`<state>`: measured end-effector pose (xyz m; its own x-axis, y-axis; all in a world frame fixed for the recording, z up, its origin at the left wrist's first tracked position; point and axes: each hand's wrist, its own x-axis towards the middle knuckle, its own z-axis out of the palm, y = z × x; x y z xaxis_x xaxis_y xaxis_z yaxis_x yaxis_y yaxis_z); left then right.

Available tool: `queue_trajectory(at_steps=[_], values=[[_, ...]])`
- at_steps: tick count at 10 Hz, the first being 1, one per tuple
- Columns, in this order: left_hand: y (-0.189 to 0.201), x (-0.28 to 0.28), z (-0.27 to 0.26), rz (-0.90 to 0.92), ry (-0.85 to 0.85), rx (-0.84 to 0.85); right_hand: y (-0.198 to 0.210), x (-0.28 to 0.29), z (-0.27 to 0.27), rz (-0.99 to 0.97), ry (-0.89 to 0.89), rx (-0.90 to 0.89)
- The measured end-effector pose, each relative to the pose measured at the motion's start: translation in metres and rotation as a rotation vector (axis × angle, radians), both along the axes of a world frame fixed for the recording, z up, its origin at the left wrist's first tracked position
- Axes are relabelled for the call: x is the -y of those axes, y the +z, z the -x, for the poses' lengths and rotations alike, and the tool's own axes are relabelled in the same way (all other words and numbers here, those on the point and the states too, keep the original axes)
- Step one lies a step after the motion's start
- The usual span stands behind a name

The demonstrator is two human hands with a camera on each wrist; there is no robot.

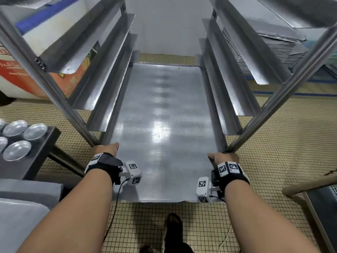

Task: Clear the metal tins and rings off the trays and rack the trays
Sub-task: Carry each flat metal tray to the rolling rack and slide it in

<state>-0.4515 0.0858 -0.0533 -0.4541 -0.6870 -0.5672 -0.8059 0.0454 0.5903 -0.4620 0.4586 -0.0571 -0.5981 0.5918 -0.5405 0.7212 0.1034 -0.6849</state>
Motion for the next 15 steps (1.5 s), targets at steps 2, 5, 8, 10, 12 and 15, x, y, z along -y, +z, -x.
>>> queue_trajectory(at_steps=[2,5,8,10,12,15], values=[[0.006,-0.003,-0.011,0.196,-0.277,0.010,0.007,0.013,-0.012,-0.176,0.210,0.027],[-0.015,-0.025,-0.085,0.533,-0.824,-0.005,-0.006,0.027,-0.087,-0.489,0.640,-0.070],[-0.007,-0.030,-0.136,0.491,-1.246,0.026,-0.020,0.032,-0.135,-0.655,1.207,-0.202],[-0.014,-0.031,-0.127,0.571,-1.175,-0.007,-0.021,0.041,-0.126,-0.747,1.233,-0.161],[-0.014,-0.029,-0.103,0.584,-1.187,-0.005,-0.017,0.046,-0.105,-0.794,1.252,-0.170],[-0.011,-0.026,-0.046,0.603,-1.189,0.011,-0.022,0.048,-0.045,-0.803,1.259,-0.186]])
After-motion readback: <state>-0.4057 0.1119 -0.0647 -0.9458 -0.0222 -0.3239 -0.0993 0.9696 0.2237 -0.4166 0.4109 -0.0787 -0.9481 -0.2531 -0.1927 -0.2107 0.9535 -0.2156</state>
